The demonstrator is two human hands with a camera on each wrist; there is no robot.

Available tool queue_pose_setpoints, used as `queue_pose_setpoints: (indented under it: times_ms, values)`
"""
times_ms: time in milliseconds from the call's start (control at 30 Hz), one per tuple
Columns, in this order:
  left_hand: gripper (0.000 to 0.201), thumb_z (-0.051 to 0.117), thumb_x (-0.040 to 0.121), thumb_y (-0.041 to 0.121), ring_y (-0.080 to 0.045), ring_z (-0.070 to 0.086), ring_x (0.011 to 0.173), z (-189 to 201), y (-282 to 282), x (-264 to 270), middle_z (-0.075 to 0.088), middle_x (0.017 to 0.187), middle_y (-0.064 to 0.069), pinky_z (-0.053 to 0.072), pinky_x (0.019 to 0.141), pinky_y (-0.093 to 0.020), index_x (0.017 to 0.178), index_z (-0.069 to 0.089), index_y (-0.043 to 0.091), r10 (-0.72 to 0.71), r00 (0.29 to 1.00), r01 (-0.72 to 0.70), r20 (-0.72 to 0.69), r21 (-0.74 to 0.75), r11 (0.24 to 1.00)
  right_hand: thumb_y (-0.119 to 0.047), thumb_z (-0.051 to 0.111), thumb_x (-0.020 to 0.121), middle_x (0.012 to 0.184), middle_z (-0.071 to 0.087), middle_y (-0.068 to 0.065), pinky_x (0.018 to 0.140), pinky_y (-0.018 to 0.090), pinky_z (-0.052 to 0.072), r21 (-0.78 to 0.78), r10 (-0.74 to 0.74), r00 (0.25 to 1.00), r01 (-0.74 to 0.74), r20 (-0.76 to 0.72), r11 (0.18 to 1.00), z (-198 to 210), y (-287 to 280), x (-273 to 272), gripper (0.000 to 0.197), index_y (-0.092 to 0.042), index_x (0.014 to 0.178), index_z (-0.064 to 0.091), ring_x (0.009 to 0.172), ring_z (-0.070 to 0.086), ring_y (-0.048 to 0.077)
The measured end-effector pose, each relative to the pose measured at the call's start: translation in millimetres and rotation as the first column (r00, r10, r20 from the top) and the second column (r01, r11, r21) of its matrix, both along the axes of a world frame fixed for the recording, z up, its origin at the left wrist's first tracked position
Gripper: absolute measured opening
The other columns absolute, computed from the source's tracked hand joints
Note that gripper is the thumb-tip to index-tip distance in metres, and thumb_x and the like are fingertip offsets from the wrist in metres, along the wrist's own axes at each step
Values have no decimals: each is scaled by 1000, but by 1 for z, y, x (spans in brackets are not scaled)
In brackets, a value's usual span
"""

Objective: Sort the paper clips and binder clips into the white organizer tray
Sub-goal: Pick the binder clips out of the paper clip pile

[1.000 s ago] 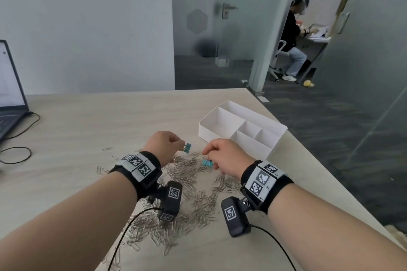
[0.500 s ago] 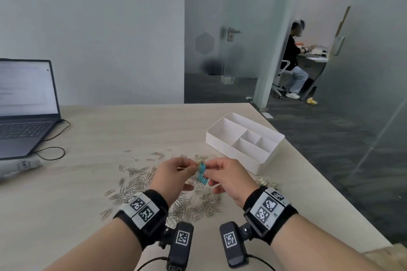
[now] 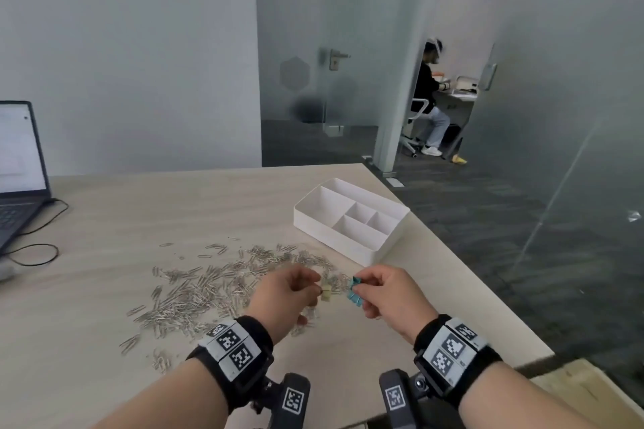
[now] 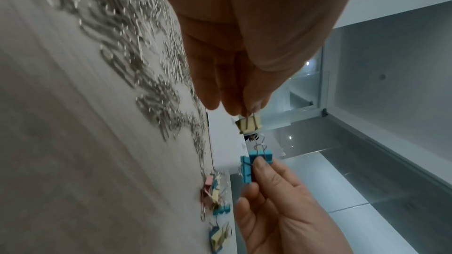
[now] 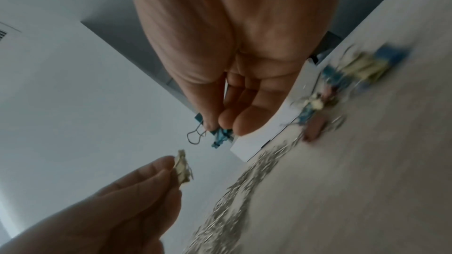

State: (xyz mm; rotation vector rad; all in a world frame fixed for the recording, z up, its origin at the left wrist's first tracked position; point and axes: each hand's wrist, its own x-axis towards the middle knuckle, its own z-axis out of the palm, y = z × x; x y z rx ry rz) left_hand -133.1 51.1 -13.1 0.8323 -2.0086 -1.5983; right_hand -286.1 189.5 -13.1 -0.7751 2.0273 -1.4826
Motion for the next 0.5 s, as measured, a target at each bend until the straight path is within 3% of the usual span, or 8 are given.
queue_pose_setpoints:
  times_ms: [133, 400, 500]
  values:
    - [10, 70, 84, 8, -9, 68, 65, -8, 23, -24, 75, 76, 2, 51, 50, -26, 87, 70, 17, -112, 984, 114, 139, -11, 993, 3, 68, 88, 78, 62, 12, 53, 30, 55, 91, -17, 1000, 16, 10, 996, -5, 36, -23, 14, -5, 99, 69, 58, 58, 14]
    - [7, 71, 83, 9, -4, 61, 47, -12, 58, -57, 68, 67, 2, 39, 38, -13, 84, 69, 16, -182, 942, 208, 283, -64, 976, -5, 70, 85, 73, 64, 4, 50, 26, 50, 368, 17, 988, 41, -154, 929, -14, 74, -48, 10, -13, 91, 68, 53, 60, 13]
    - [7, 72, 82, 10, -6, 64, 49, -13, 62, -62, 70, 70, 0, 43, 40, -14, 82, 70, 16, -174, 938, 206, 300, -80, 975, -8, 69, 86, 80, 66, 3, 50, 24, 49, 395, 20, 983, 54, -181, 917, -15, 75, -50, 11, -18, 90, 66, 58, 63, 14]
